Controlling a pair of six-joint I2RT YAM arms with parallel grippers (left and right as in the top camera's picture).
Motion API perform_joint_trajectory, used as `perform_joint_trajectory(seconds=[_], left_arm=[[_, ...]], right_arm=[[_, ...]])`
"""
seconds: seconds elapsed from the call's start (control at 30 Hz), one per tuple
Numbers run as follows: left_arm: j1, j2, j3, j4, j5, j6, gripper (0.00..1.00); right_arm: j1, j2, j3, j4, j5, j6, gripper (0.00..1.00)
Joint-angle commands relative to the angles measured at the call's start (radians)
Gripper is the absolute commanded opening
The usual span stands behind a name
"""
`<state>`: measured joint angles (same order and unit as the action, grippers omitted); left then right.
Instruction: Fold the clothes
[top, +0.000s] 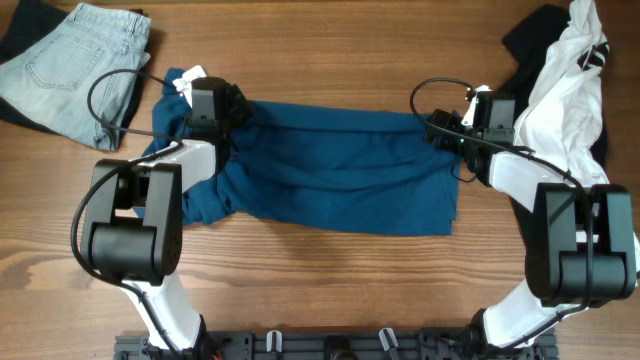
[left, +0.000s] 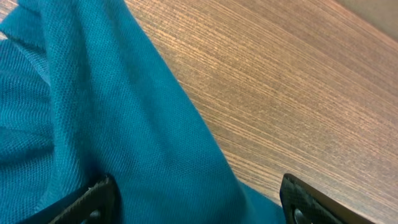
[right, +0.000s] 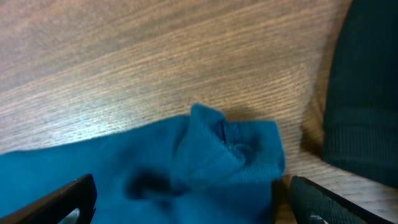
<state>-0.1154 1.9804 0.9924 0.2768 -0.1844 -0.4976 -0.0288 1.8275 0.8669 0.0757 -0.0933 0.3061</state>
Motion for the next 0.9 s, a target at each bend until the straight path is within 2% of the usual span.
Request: perform_joint_trajectory(seconds=[0.0,0.1,0.13,0.2,0.23,0.3,0.4,0.5,0.53,0.57,0.6,0.67,0.73,0.77,0.8,0.87], left_arm=[[0.007,0.014,0.022,0.003,0.005,0.019,0.85],[0.007,0.014,0.022,0.003,0.010,0.019,0.85],[0.007,0.013,0.022,0.003,0.010,0.019,0.84],[0.007,0.014,0.022,0.003,0.013,0.019,0.84],[0.007,0.014,0.022,0.003,0.013,0.019,0.83],[0.007,0.014,0.022,0.003,0.013,0.020,0.82],[0.007,0.014,0.022,0.003,0.013,0.020,0.82],[0.007,0.014,0.022,0.003,0.013,0.020,0.83],[0.007,0.014,0.022,0.003,0.013,0.020,0.83],[0.007,0.014,0.022,0.003,0.013,0.020,0.83],[0.007,0.014,0.022,0.003,0.013,0.020,0.81],[0.007,0.014,0.022,0.003,0.013,0.019,0.77],[0.007,0.014,0.022,0.003,0.016,0.019,0.78],[0.007,0.014,0.022,0.003,0.016,0.019,0.95],[0.007,0.014,0.022,0.003,0.016,0.020,1.00],[0.008,0.015,0.022,-0.001,0.016,0.019,0.99]], right_arm=[[0.002,0.022,0.014,0.025,-0.031,0.037,1.00],[0.002,0.022,0.023,0.045,-0.031,0.037,0.99],[0.002,0.022,0.030,0.045,-0.030,0.037,0.92],[0.002,0.022,0.048,0.044,-0.031,0.037,0.59],[0.002,0.022,0.055,0.044,-0.031,0.037,0.48],[0.002,0.022,0.063,0.043,-0.031,0.037,0.30],[0.002,0.022,0.065,0.043,-0.031,0.037,0.17],[0.002,0.022,0.065,0.033,-0.032,0.037,0.16],[0.002,0.022,0.065,0.028,-0.032,0.037,0.13],[0.002,0.022,0.065,0.021,-0.031,0.037,0.06],[0.002,0.022,0.065,0.015,-0.031,0.037,0.04],[0.002,0.023,0.064,0.009,-0.031,0.036,0.04],[0.002,0.023,0.064,0.006,-0.031,0.034,0.04],[0.002,0.022,0.064,0.004,-0.031,0.035,0.04],[0.002,0.023,0.064,0.000,-0.031,0.035,0.04],[0.002,0.023,0.064,-0.006,-0.030,0.035,0.04]])
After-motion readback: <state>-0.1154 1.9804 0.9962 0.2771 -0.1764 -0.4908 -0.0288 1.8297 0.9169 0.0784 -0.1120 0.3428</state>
